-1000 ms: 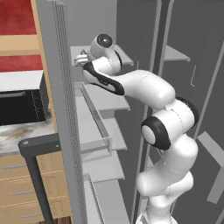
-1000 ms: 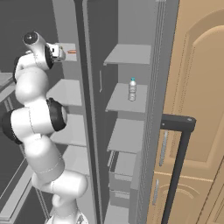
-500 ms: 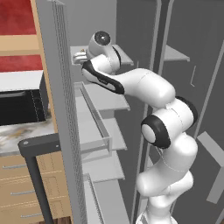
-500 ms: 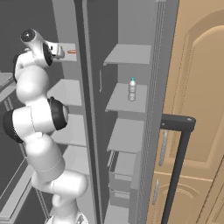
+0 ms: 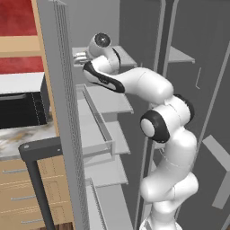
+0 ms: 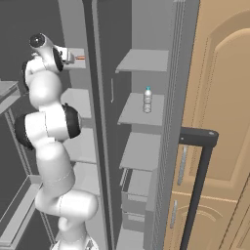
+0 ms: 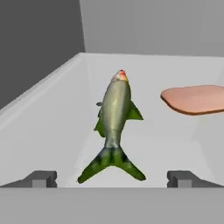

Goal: There's a fish in the fridge that needs to be moved to the freezer for freezing. Pick up the fish from the fridge, place it on any shelf in the freezer, and close the fridge and freezer doors when done.

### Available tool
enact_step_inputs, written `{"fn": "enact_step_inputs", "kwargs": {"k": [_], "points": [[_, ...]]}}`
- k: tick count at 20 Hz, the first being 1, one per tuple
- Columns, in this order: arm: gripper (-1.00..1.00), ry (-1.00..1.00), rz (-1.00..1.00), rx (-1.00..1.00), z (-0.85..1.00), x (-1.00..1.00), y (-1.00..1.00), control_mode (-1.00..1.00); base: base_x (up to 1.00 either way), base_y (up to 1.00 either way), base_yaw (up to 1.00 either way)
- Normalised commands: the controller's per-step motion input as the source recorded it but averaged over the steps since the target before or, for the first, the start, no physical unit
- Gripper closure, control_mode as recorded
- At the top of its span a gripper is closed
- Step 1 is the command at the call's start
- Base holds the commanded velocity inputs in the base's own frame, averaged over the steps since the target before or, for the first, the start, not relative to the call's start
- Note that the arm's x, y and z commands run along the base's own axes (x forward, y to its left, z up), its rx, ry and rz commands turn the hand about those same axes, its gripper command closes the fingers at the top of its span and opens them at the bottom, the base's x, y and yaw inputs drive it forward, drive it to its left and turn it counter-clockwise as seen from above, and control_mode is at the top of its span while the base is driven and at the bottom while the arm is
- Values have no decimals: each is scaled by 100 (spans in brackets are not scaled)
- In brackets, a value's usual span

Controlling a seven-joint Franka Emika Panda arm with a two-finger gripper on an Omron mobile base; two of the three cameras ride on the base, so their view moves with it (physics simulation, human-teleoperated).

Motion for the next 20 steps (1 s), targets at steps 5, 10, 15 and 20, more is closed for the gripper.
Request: {"fn": "enact_step_inputs", "kwargs": {"k": [5,10,15,20], "points": [[-100,0,0,0,-14,53,30,-100,0,0,0],[100,1,0,0,-14,40,23,-100,0,0,0],[100,32,0,-5,-65,34,5,-100,0,0,0],[100,51,-1,-2,-86,11,-14,-100,0,0,0]]}}
